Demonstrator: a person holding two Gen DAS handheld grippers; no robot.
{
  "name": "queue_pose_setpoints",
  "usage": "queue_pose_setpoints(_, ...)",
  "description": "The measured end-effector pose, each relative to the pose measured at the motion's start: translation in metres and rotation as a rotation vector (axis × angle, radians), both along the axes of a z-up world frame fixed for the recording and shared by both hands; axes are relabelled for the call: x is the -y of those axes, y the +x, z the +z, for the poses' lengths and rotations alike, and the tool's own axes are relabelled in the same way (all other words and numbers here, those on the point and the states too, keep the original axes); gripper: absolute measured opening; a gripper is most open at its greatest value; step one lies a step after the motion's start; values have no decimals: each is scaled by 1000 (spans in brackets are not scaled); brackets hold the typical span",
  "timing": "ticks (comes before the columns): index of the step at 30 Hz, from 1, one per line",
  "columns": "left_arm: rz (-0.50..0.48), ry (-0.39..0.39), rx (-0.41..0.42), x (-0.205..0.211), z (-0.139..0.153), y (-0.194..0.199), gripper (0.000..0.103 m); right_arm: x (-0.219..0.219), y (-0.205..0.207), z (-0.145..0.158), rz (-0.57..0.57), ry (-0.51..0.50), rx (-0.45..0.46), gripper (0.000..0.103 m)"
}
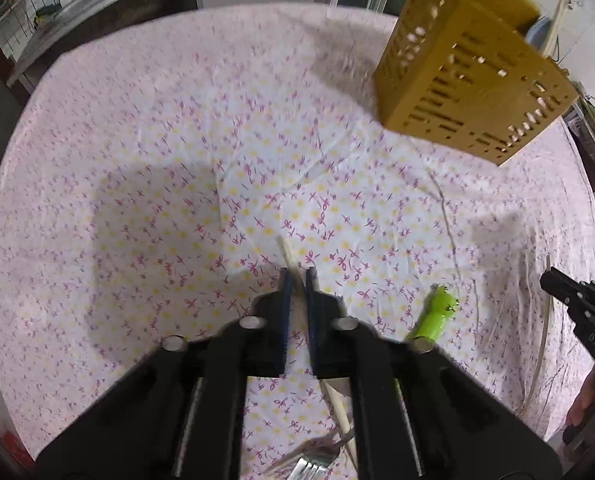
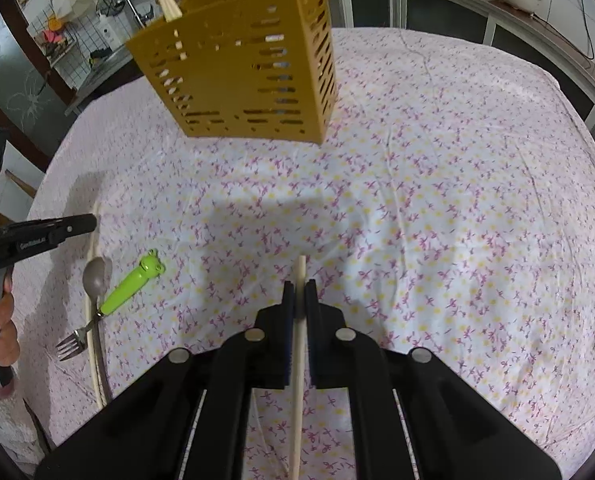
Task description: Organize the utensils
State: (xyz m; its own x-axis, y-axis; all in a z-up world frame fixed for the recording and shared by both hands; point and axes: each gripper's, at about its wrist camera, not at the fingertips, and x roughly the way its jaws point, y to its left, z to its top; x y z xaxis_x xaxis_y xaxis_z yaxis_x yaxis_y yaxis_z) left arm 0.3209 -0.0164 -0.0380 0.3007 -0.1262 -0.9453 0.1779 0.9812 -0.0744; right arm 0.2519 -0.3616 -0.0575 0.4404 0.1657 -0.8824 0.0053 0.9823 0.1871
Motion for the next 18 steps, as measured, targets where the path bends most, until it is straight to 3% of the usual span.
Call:
queue_pose_setpoints(5,-28,0,57,2,20,-12,0,5,-4,15,-5,9,46,6)
queue_pose_setpoints(13,-5,-22,-77,0,-10,-13,0,0,-2,8,10,0,17,6)
queue_pose_setpoints(18,30,13,-69,2,-19,-5,5,1,-3,3,13,5,6,6)
